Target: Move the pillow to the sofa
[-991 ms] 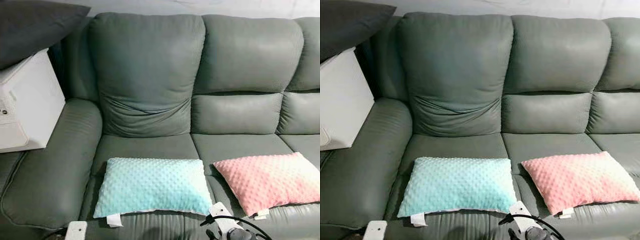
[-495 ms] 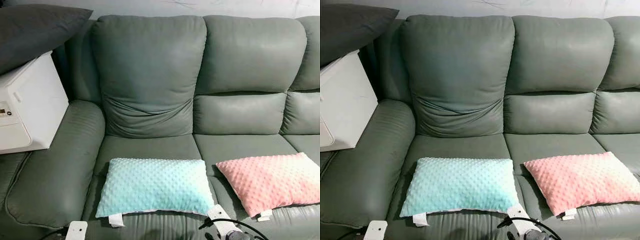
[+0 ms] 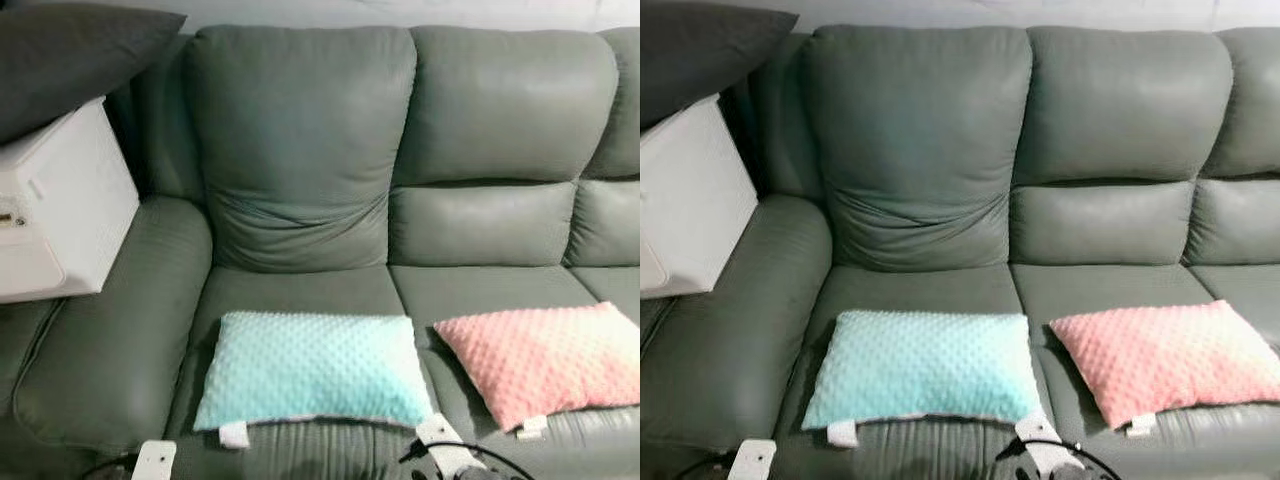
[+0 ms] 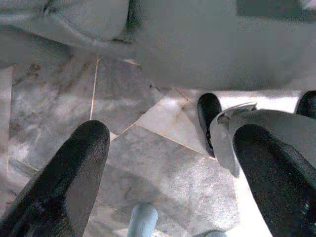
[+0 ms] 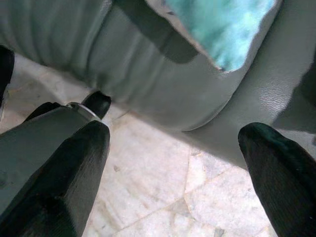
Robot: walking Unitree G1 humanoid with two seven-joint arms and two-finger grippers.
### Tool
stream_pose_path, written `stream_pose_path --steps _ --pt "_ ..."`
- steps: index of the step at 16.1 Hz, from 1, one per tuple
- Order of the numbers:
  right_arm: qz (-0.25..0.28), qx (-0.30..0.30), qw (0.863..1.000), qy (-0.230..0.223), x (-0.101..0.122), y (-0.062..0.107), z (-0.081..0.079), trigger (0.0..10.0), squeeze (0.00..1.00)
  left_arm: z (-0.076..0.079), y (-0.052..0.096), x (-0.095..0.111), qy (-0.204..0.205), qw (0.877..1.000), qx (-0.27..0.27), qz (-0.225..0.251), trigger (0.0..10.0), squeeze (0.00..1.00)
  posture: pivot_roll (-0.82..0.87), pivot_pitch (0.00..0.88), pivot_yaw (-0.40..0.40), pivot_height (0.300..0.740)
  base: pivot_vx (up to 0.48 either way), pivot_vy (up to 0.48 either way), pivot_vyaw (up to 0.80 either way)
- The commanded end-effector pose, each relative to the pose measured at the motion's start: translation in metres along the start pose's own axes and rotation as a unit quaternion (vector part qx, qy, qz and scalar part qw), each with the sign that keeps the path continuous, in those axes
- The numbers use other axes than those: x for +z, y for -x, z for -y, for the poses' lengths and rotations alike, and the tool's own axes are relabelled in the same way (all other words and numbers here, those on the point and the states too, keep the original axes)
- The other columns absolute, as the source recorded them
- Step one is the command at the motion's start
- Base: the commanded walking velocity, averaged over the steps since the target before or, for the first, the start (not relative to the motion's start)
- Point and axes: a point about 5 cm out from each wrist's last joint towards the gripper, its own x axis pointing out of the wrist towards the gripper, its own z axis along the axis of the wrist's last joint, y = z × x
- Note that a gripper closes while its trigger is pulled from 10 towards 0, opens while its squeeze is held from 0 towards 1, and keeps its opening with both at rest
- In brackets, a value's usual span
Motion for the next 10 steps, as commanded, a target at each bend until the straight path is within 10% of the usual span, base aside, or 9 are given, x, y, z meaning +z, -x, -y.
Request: stream_pose_path --steps 1,10 --pt "-0.001 -0.003 1.000 0.000 -0.0014 0.0002 0.0002 10.0 0.00 -0.0035 0.0006 -0.0041 -0.003 1.000 0.003 -0.007 10.0 0.00 -0.12 0.000 -0.022 0.740 -0.334 0.000 0.00" --pt "-0.002 -0.005 1.000 0.001 -0.0010 0.0003 0.0013 10.0 0.00 -0.0034 0.0005 -0.0033 -0.007 1.000 0.005 -0.006 10.0 0.00 -0.12 0.000 -0.022 0.740 -0.317 0.000 0.00"
